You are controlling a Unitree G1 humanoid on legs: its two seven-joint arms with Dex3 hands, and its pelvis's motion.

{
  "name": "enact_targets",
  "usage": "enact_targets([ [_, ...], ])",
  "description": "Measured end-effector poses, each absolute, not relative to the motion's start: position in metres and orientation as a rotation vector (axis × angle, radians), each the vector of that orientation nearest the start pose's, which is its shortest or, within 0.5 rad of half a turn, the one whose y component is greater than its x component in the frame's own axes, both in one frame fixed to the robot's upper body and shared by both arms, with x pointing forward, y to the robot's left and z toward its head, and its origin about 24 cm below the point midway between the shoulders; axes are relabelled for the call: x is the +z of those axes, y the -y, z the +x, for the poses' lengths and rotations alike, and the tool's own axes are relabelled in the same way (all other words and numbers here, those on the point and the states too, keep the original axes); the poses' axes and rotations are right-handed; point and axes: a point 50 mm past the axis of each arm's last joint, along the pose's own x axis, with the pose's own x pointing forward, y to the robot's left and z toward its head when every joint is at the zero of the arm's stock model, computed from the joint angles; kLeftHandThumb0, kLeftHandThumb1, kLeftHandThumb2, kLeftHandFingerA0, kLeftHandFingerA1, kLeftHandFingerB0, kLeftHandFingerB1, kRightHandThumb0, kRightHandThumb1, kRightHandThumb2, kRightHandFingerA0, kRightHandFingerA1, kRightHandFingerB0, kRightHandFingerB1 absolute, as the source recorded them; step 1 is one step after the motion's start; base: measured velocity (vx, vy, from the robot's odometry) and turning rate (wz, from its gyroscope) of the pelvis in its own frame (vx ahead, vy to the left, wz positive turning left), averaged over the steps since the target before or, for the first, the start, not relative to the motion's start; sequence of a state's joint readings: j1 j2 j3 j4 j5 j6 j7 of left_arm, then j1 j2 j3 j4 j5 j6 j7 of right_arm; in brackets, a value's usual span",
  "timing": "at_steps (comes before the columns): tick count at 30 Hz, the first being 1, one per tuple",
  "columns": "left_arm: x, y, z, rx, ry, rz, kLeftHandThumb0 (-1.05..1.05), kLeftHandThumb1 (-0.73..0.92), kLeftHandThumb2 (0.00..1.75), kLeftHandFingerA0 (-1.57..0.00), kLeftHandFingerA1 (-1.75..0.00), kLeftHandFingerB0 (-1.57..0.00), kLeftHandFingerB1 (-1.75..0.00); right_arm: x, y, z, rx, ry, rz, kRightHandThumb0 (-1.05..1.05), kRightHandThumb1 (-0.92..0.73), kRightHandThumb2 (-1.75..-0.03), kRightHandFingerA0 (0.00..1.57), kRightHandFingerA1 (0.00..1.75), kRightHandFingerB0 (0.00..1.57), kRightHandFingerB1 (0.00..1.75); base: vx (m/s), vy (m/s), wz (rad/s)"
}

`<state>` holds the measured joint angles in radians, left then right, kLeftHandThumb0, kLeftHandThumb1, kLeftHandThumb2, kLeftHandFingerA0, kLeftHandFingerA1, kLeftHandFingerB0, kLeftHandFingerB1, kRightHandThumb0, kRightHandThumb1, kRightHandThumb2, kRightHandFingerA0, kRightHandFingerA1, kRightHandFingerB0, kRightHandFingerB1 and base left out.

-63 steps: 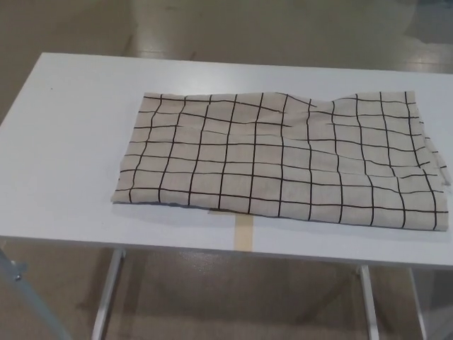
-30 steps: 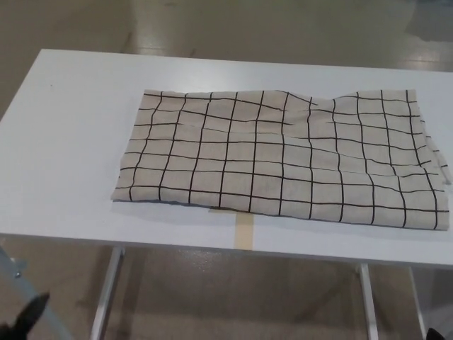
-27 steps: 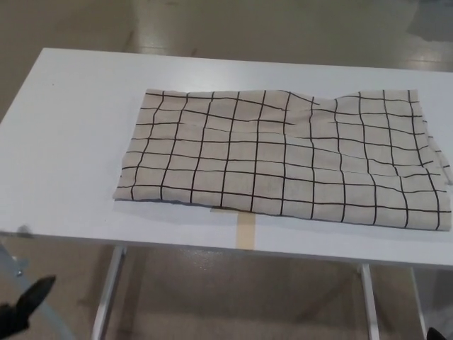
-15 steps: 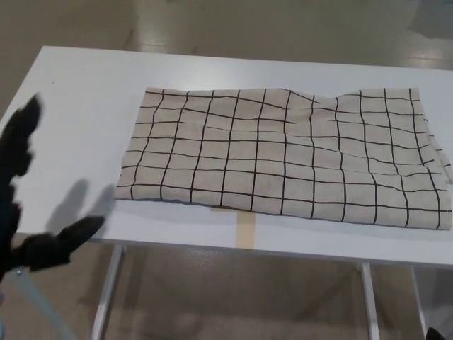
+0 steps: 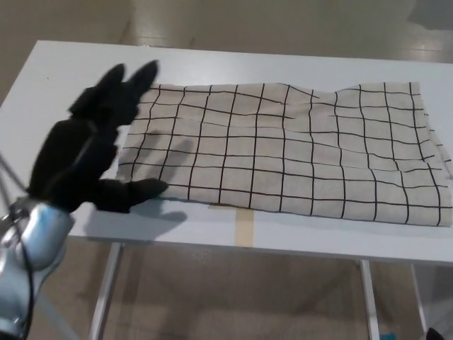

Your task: Use the left hand to fold a white towel with checkered patterns in half.

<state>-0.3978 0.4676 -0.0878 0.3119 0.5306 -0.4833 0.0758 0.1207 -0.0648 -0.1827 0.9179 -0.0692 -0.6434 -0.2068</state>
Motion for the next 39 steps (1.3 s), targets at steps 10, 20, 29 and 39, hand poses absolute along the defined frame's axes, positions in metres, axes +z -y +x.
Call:
enact_targets([
  [10,0.103,-0.159,0.344,-0.344,0.423,1.252,-0.36,0.42,0.61,0.0,0.0,0.0,-0.18,-0.105,0.215,0.137,-0.385,-0.378,-0.137,-0.5,-0.76,-0.65,0.21,0.29,0.16,0.27,0.0,0.0,0.0],
  [20,0.075,-0.152,0.361,-0.425,0.297,1.534,-0.41,0.41,0.68,0.0,-0.01,0.0,-0.14,-0.105,0.216,0.131,-0.395,-0.378,-0.139,-0.5,-0.76,-0.65,0.21,0.29,0.16,0.27,0.0,0.0,0.0],
  [29,0.055,-0.149,0.368,-0.398,0.268,1.697,-0.31,0.49,0.55,0.0,-0.07,0.0,-0.23,-0.105,0.217,0.125,-0.403,-0.364,-0.133,-0.49,-0.76,-0.65,0.2,0.29,0.16,0.27,0.0,0.0,0.0],
  [39,0.037,-0.144,0.366,-0.367,0.229,1.803,-0.32,0.55,0.58,-0.76,-1.35,-0.87,-1.03,-0.106,0.216,0.123,-0.401,-0.362,-0.133,-0.49,-0.76,-0.65,0.21,0.29,0.16,0.28,0.0,0.0,0.0],
])
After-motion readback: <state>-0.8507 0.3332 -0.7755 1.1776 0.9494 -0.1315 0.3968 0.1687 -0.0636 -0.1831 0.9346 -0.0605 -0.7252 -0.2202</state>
